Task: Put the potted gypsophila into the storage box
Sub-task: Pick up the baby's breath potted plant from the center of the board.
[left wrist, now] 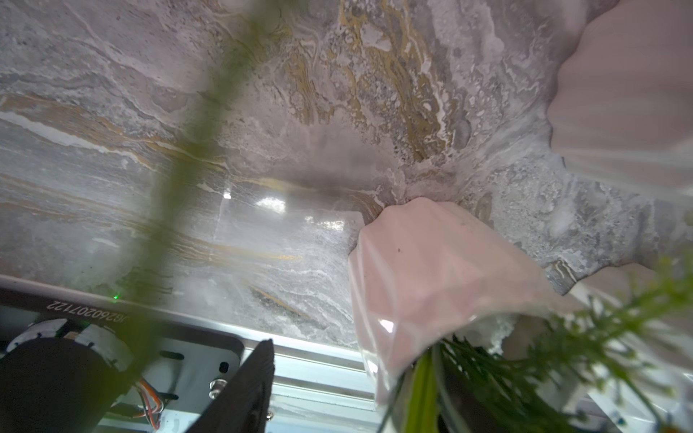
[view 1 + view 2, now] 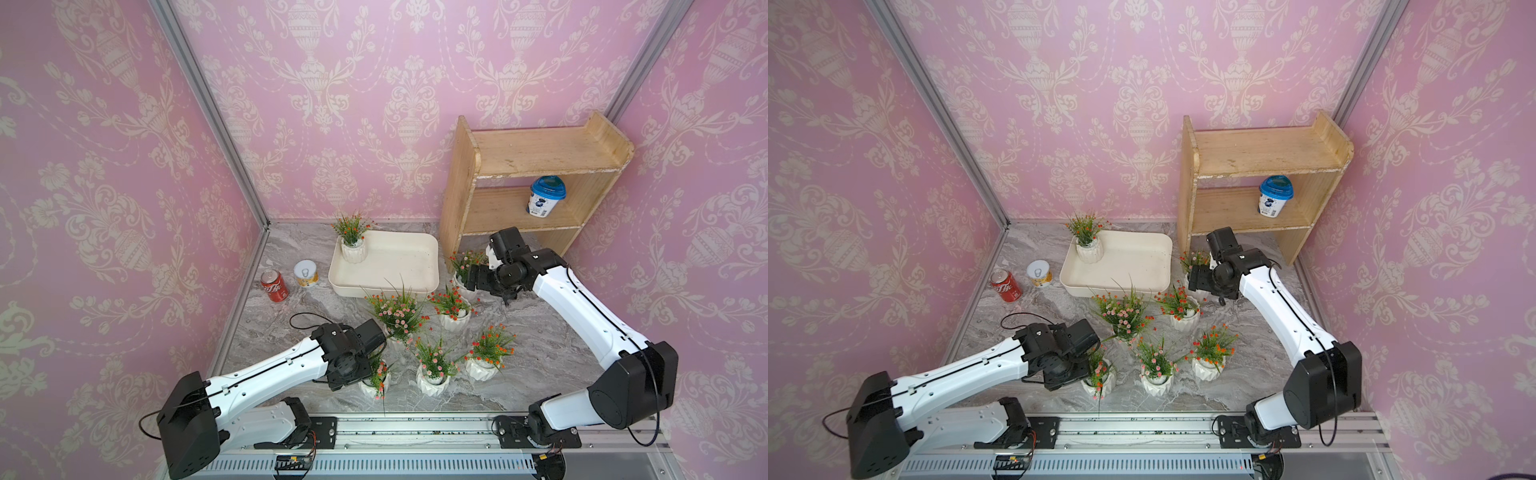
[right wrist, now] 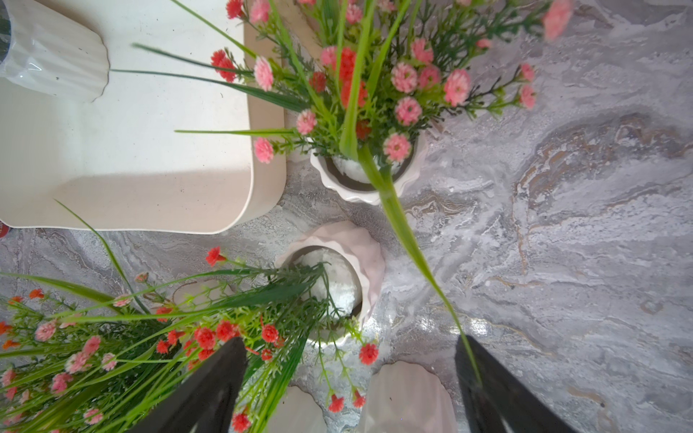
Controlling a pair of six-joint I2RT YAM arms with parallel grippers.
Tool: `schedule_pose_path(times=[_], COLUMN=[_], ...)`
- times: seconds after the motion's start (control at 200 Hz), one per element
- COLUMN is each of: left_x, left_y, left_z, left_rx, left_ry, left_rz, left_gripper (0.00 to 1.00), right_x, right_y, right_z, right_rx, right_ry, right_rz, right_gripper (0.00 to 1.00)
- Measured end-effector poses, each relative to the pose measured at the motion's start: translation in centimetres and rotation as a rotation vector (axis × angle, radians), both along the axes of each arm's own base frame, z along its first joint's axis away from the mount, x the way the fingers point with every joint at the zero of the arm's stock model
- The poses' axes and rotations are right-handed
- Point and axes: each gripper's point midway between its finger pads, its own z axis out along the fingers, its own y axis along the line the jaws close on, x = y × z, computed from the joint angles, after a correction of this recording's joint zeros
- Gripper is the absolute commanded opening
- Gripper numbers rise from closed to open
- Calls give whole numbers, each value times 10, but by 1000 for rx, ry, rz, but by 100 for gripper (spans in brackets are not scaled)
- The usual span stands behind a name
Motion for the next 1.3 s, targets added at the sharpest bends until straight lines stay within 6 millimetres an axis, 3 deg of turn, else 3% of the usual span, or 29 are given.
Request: schedule_pose_path(times=[0.13,0.46,0.756,1.001,1.301], left_x=[1,5,7,7,9], left_y=[-3,-9,-12,-7,-1], left_z=[-2,-4,-3,-2,0], left_rx=[-2,-17,-28,-1,40], left_ry=[-2,-15,-26,-35,-40], left_rz=[-5,-10,-9,-14,-12], left_gripper=[52,31,18,0,0], right_x=[-3,-5,-6,-6,-10], right_y=[-2,-6,-7,-7,-11], right_z=[-2,-4,-5,-5,-2], right_rx=[-4,-16,-17,-16,-13], right_ry=[6,5,8,6,-7], right_rz=[-3,-13,-13,-13,-20], right_gripper=[90,90,90,90,90])
